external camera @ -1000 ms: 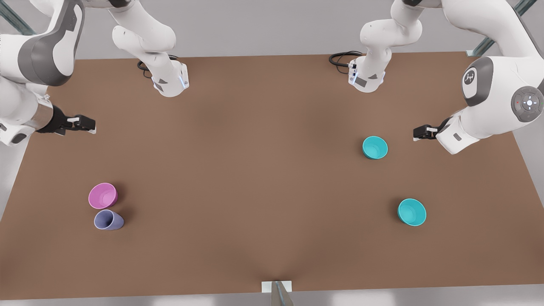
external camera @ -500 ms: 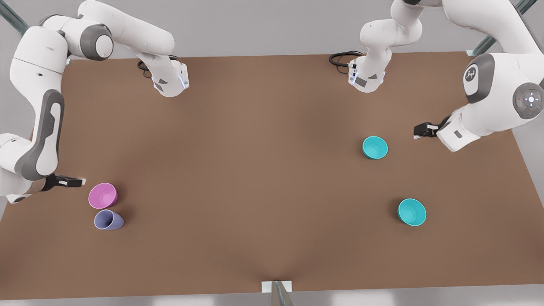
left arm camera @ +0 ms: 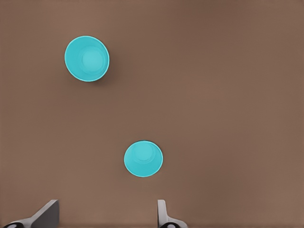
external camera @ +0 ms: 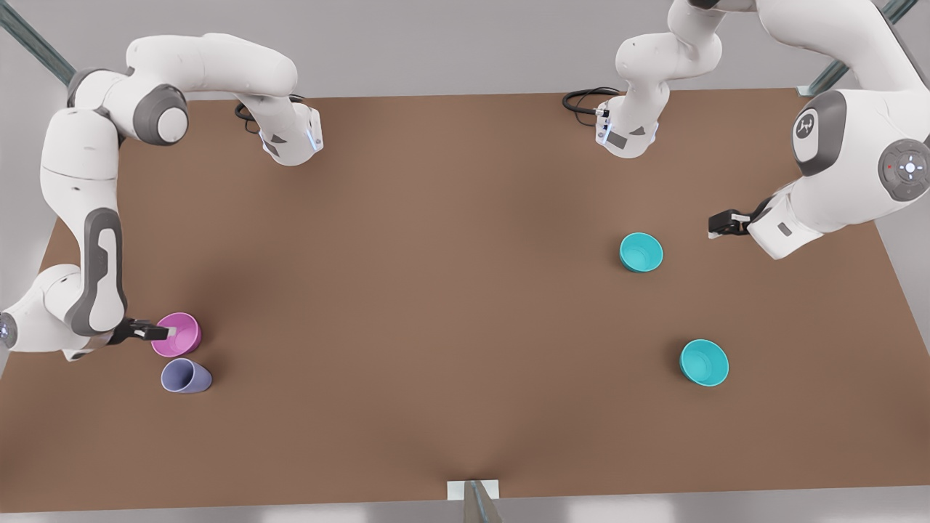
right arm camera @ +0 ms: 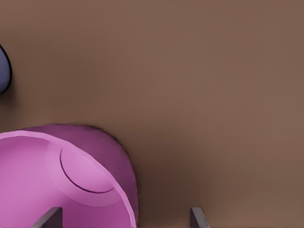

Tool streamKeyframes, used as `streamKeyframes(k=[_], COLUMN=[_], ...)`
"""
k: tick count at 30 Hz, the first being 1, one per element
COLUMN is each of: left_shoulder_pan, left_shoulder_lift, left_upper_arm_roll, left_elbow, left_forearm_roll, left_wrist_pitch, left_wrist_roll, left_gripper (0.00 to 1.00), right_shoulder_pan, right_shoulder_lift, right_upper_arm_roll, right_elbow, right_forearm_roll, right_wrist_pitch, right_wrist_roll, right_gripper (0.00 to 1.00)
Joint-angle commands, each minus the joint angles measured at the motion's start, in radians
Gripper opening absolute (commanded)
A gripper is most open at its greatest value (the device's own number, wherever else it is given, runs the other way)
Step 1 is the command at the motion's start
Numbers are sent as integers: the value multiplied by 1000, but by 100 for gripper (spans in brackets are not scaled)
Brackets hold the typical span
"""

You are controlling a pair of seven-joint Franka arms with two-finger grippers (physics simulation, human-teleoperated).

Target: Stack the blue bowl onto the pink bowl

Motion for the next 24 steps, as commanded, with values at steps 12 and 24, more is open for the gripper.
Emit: streamKeyframes(k=[12, 24], left_shoulder_pan=[-3, -5], left_shoulder_lift=[-3, 2], left_upper_arm_roll=[-10, -10], left_elbow=[18, 16], left_forearm_roll=[1, 0], left_wrist_pitch=[-17, -17], left_wrist_roll=[5, 5], left_gripper=[100, 100], right_shoulder_pan=[1, 36], right_shoulder_lift=[15, -203], right_upper_arm_roll=[4, 231], right_elbow=[0, -46], right_forearm_roll=[19, 71], right_wrist_pitch=[27, -297], right_wrist_roll=[-57, -16], right_gripper=[60, 21])
